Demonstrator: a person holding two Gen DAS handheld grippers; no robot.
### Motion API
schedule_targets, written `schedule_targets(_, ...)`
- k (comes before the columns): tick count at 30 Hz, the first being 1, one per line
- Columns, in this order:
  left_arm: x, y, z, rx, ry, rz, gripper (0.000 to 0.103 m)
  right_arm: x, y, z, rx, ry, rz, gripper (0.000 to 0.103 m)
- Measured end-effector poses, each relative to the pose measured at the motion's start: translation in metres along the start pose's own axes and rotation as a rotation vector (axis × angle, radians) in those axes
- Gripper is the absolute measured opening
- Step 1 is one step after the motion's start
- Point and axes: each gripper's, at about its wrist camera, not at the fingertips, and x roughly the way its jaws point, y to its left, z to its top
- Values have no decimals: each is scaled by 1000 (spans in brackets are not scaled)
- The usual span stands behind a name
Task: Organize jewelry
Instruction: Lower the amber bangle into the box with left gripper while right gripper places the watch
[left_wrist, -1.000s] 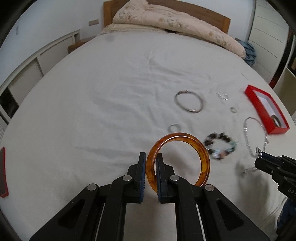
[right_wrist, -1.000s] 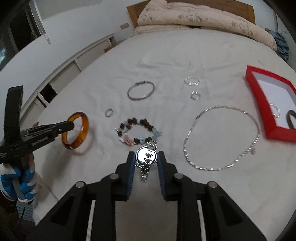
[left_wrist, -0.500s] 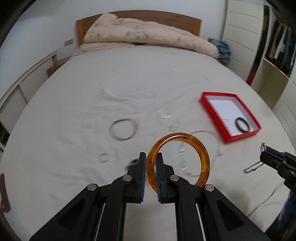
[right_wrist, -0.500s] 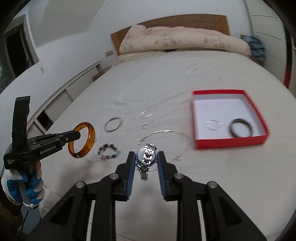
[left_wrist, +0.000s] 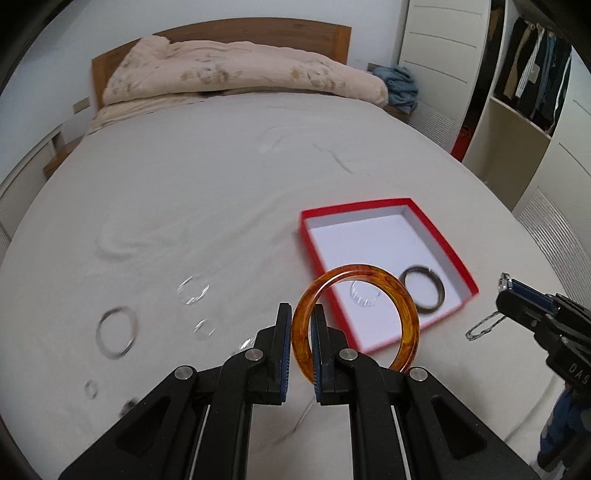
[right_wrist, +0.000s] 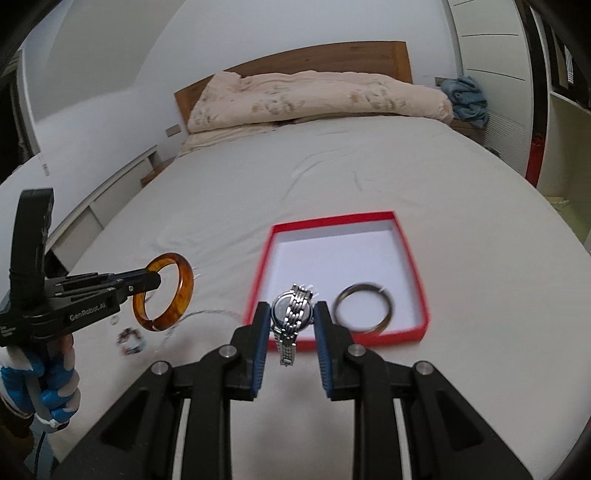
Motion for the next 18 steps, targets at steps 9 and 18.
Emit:
schedule_targets(9, 104, -32, 64, 51, 69, 58, 10, 99, -58, 46, -29, 102, 7, 22)
schedule_targets(18, 180, -53, 70, 147, 195, 122, 10, 179, -90, 54, -111, 307, -10, 22)
